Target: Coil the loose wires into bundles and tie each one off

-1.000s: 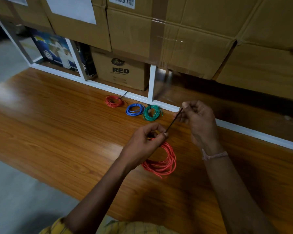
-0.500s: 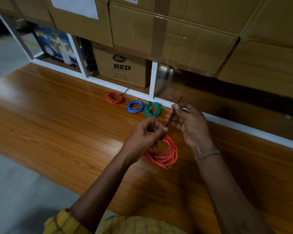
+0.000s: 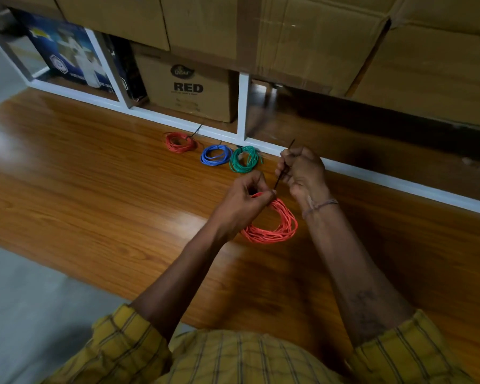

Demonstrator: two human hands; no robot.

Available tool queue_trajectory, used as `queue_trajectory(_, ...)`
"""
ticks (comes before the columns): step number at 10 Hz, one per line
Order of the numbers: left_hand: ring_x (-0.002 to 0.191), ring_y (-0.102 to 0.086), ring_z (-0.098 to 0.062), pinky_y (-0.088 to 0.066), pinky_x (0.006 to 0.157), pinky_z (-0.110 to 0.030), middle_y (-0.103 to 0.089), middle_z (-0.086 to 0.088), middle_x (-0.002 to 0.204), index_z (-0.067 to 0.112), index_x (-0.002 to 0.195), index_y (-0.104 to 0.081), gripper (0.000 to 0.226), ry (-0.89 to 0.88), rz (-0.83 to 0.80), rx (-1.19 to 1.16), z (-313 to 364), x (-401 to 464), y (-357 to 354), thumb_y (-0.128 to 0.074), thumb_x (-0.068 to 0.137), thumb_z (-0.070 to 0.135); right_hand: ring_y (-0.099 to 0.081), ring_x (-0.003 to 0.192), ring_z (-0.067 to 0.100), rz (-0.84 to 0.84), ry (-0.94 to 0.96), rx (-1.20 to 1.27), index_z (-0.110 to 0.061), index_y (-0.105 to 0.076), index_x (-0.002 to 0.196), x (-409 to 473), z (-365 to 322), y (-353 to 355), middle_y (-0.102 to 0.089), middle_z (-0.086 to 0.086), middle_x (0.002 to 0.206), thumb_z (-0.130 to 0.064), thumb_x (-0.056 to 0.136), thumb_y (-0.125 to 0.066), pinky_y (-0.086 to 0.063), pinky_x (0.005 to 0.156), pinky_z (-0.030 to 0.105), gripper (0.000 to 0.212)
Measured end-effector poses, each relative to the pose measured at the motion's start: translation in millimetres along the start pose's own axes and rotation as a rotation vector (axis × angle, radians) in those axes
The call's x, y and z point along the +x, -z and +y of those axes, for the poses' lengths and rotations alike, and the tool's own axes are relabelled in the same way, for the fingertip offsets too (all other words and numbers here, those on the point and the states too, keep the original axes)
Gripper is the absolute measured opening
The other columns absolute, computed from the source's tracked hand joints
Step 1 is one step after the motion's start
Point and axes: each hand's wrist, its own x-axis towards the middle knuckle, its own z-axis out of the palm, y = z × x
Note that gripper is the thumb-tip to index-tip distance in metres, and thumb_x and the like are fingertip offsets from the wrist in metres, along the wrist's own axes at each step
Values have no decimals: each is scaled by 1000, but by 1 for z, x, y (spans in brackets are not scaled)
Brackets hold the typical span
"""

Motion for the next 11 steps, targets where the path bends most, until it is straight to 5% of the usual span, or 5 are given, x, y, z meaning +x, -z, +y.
queue_trajectory(2, 60, -51, -10, -42, 56, -25, -61, 3, 71, 13, 95, -60, 15, 145, 30, -254, -25, 16, 4, -72, 101, 21, -74, 86, 18, -183, -5, -157, -9, -67, 105, 13, -2, 33, -77, 4, 89, -22, 103, -60, -59, 75, 30, 14)
queue_trajectory(4, 60, -55, -7, -44, 54, -22, -61, 5, 68, 7, 101, -65, 16, 136, 71, -218, -46, 40, 1, -75, 98, 18, -70, 106, 17, -362, -17, -529, -29, -69, 115, -10, 40, 66, -75, -2, 113, -50, 92, -69, -55, 88, 34, 31)
queue_trajectory(7, 103, -71, -13, -63, 87, -35, -73, 1, 109, 12, 119, -65, 26, 55, -25, 71, -47, 110, -3, -71, 101, 30, -69, 94, 13, 8, 113, -438, -24, -70, 109, 53, 70, 61, -73, -2, 105, -24, 98, -67, -51, 72, 23, 11)
queue_trajectory(9, 122, -64, -25, -55, 102, -40, -67, -14, 132, 6, 136, -60, 35, 4, 51, 341, -64, 128, 5, -68, 102, 11, -68, 97, 18, 180, -76, -576, -31, -66, 116, 116, 81, 43, -70, -3, 110, -53, 96, -61, -57, 91, 44, 30)
queue_trajectory(11, 138, -53, -36, -45, 117, -45, -56, -23, 148, 2, 147, -54, 50, -161, 113, 619, -96, 114, 26, -68, 100, 14, -33, 145, 29, 218, 272, -1118, -23, -43, 150, 91, 80, 34, -37, 8, 156, -46, 97, -62, -35, 117, 48, 61)
